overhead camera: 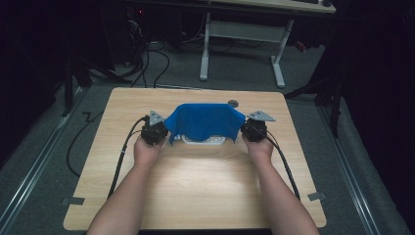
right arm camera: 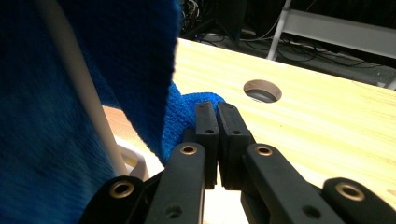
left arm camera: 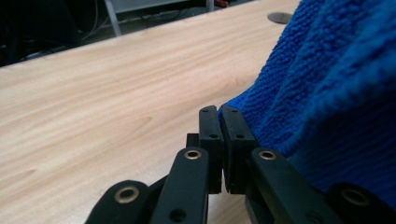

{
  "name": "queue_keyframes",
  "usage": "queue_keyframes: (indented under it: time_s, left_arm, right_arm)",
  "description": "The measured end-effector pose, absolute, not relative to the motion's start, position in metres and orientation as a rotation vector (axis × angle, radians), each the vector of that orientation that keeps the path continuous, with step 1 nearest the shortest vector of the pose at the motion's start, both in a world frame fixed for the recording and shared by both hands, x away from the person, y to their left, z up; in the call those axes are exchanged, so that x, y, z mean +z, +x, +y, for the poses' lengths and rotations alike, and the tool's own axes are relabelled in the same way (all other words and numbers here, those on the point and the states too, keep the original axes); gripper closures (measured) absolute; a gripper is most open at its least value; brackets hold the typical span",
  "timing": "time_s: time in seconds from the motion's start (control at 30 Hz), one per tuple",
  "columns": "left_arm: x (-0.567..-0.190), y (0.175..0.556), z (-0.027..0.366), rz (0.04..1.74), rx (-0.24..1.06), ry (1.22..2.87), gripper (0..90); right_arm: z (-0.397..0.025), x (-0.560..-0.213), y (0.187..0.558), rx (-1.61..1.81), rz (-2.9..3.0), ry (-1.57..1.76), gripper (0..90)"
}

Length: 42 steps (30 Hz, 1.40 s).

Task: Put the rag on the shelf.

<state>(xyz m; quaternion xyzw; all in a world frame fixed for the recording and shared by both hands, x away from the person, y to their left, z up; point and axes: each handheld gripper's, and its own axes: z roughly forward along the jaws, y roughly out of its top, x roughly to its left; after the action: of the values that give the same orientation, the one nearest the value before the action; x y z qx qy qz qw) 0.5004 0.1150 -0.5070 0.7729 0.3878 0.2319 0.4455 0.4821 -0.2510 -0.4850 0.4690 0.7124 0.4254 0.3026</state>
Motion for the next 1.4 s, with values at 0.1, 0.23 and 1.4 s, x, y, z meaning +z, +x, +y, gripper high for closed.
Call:
queue_keyframes:
  time_s: [0.1,0.23,1.4]
  left_arm:
    - [-0.510,0.498,0.114,0.957,0.571,1.917,88.1]
    - [-0.512,0.495,0.113,0.957,0.570,1.922,87.9]
    - [-0.501,0.474,0.138,1.038,0.628,1.877,58.8]
  right_arm:
    - [-0.252,-0.490,0.481,1.128,1.894,1.260,88.3]
    - [-0.252,-0.495,0.479,1.119,1.906,1.269,88.3]
    - [-0.289,-0.474,0.454,1.069,1.791,1.324,58.3]
